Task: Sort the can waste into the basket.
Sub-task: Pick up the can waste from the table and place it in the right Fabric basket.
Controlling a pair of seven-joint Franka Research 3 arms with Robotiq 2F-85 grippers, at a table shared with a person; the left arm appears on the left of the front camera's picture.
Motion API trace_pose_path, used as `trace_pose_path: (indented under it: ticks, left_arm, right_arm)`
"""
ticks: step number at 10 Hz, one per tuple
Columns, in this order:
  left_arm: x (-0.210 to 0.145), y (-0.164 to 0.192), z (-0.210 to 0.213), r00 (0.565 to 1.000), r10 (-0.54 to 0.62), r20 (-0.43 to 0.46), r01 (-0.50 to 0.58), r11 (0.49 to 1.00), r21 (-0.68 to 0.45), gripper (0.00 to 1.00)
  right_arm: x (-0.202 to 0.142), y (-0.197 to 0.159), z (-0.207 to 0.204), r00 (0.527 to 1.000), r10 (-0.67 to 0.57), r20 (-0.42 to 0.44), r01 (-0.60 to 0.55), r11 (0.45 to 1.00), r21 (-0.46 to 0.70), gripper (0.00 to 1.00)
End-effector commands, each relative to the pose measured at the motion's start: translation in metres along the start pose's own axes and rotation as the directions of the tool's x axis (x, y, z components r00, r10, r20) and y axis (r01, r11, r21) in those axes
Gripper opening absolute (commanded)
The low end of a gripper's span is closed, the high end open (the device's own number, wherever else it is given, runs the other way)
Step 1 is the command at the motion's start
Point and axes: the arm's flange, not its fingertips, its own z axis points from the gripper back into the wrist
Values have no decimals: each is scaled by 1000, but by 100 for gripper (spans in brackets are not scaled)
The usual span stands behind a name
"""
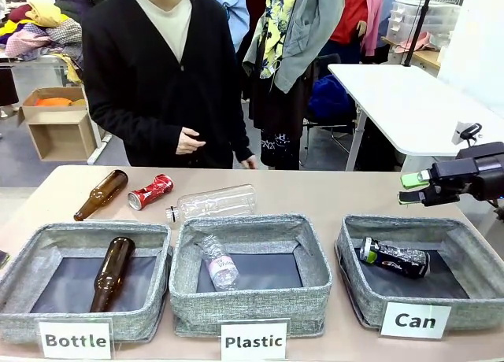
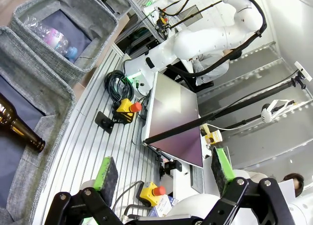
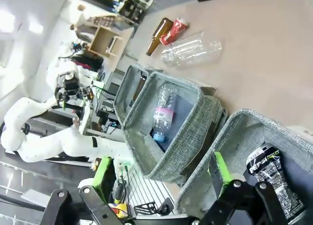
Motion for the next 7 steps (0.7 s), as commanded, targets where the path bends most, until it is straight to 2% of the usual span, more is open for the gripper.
trace_pose_path:
  ticks: [1, 7]
  left_arm:
    - [1, -3, -1, 1000, 3, 20, -2, 1000, -13, 100]
    - [1, -3, -1, 1000, 3, 20, -2, 1000, -13, 100]
  right_arm:
    - [-5, 1, -2, 1000, 25, 14, -25, 1000, 9, 100]
    - [-5, 1, -2, 1000, 25, 14, -25, 1000, 9, 100]
